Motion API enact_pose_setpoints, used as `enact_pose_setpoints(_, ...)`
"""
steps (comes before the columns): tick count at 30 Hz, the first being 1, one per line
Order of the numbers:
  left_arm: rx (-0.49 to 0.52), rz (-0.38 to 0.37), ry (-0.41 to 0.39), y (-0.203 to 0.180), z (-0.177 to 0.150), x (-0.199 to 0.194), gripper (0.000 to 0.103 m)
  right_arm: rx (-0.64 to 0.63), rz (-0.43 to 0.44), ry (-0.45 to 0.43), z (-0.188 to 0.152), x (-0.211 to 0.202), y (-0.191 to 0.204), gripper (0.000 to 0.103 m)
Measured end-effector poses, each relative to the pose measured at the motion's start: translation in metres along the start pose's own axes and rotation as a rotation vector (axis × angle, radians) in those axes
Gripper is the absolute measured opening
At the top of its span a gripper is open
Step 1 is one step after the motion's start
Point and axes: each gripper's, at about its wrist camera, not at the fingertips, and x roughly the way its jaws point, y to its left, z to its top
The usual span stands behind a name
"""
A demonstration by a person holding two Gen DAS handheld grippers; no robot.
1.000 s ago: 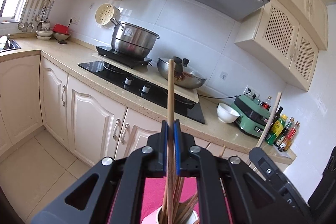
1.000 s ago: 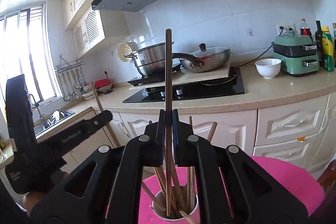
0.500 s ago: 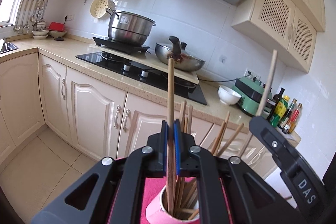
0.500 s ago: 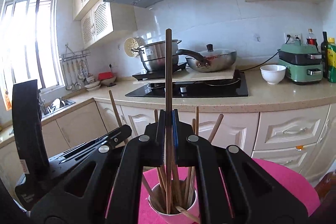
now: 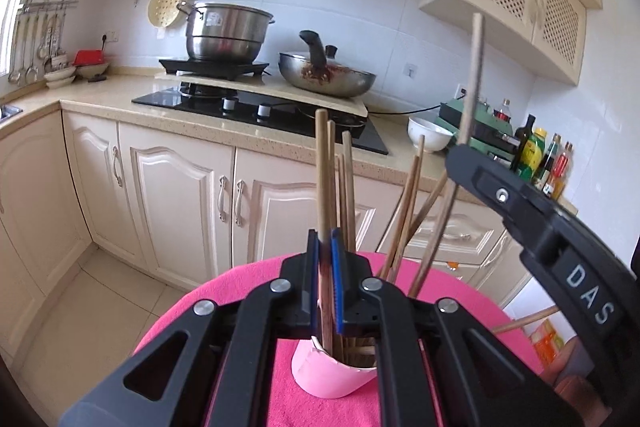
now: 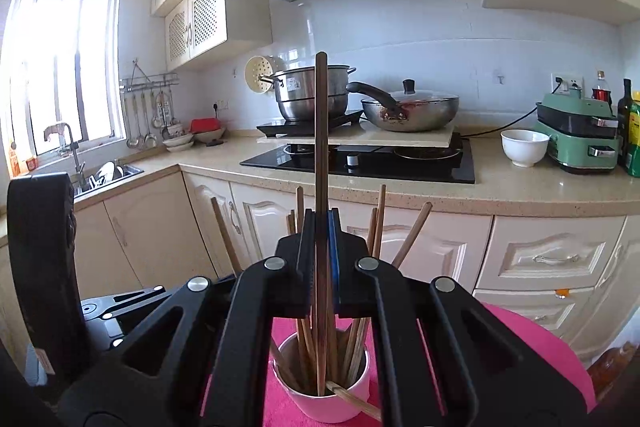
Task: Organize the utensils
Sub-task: 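Open the left gripper over the cup while the right gripper releases its chopstick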
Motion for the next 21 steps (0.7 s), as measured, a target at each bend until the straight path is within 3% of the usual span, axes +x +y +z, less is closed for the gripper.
enact_pose_setpoints(4, 0.048, 0.006, -0.001, -0.007, -0.001, 0.000, 0.007, -0.019, -0.001, 0.009, -0.004, -0.001, 0.002, 0.007)
enact_pose_setpoints(12, 0.030, 0.013, 0.011, -0.004, 0.006, -0.005, 0.008, -0.046, -0.005, 0.028, -0.008, -0.002, 0.003, 0.007)
enact_pose_setpoints(13, 0.028, 0.015, 0.009, -0.003, 0.007, -0.007, 0.010, -0.051, -0.006, 0.034, -0.009, -0.002, 0.004, 0.007)
enact_pose_setpoints(15, 0.028, 0.048, -0.004, -0.002, 0.009, -0.011, 0.030, -0.059, -0.006, 0.040, -0.011, -0.003, 0.006, 0.007)
enact_pose_setpoints(21, 0.010, 0.093, -0.006, 0.005, 0.013, -0.021, 0.035, -0.091, -0.014, 0.068, -0.018, -0.001, 0.012, 0.007)
